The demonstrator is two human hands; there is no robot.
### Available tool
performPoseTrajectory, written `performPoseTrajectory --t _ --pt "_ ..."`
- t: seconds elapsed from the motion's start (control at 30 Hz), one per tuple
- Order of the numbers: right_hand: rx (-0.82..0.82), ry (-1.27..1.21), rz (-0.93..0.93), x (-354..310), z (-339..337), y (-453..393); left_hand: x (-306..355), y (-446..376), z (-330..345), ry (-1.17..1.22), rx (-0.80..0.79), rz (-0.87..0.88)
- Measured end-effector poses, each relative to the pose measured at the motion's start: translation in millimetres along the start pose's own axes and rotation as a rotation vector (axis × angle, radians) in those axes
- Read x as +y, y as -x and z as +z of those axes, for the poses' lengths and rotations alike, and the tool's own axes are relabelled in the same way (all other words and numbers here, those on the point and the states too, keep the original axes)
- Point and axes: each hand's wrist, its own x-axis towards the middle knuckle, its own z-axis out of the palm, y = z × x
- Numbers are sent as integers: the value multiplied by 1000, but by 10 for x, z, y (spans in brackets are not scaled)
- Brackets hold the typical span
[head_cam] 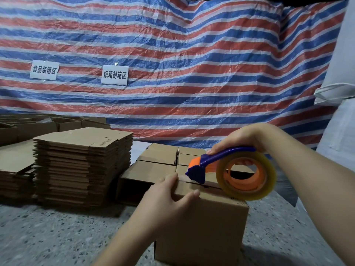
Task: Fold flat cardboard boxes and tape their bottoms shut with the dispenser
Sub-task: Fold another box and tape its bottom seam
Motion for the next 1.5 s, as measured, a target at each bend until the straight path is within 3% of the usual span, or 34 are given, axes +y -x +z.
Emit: performPoseTrajectory --t 0.2,0.47,1.0,1.2,1.5 --pt "32 41 11 -26 7 6 -39 -31 -51 -187 -70 38" --pt "2 106 57 -60 -59 19 -29 -21 -76 -421 -10 85" --pt "-129 217 203 527 -252 -57 -43 -20 -61 -511 -30 96" --pt "-131 152 195 595 -199 -73 72 -129 -160 -664 -131 229" --pt "-129 125 179 634 -187 -93 408 -196 112 -622 -176 342"
